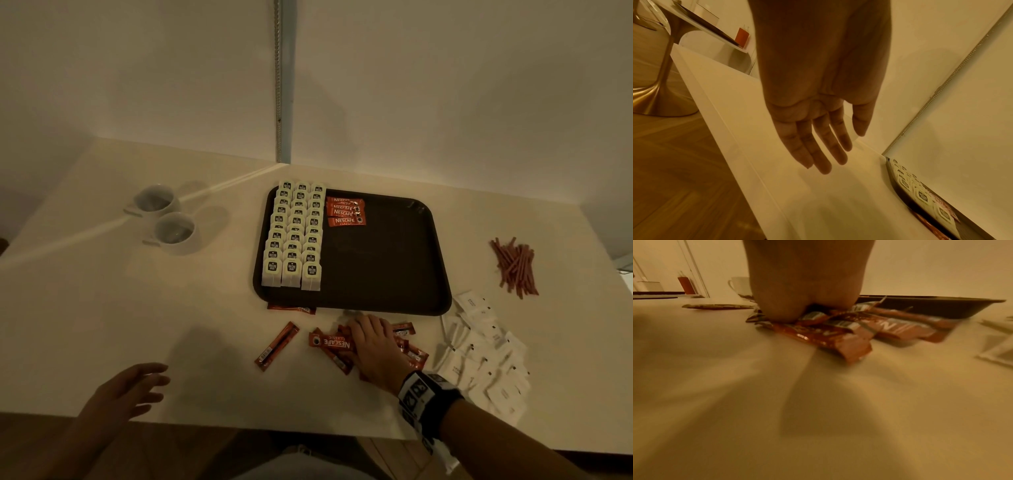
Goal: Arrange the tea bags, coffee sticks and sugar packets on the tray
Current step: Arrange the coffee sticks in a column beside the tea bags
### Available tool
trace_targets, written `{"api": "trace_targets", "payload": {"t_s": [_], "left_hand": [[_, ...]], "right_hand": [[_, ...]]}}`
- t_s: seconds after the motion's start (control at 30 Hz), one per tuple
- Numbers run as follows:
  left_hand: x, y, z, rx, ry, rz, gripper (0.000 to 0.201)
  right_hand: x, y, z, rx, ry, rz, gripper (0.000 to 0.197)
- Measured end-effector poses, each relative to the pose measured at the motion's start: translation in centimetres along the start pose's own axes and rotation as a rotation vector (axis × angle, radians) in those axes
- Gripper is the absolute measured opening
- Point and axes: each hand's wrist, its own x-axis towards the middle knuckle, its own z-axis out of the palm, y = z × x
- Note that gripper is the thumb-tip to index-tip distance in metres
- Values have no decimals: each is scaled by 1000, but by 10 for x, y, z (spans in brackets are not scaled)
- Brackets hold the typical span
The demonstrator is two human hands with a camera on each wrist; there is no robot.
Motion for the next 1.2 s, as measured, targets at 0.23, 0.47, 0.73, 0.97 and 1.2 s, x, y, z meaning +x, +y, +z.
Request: {"api": "trace_targets", "payload": {"t_s": [0.23, 0.47, 0.73, 0.97, 1.2], "left_hand": [[1, -1, -3, -14, -1, 5, 18], [10, 4, -6, 7, -7, 44, 20], [29, 75, 34, 120, -142, 243, 10], [37, 167, 134, 664, -519, 650, 97], [56, 217, 174, 937, -616, 643, 28]], "right_hand": [[9, -2, -7, -12, 70, -89, 57], [20, 3, -40, -10, 37, -144, 54], [12, 16, -92, 1, 74, -238, 46], [19, -1, -116, -33, 130, -374, 37], [39, 10, -151, -1, 254, -387, 32]]}}
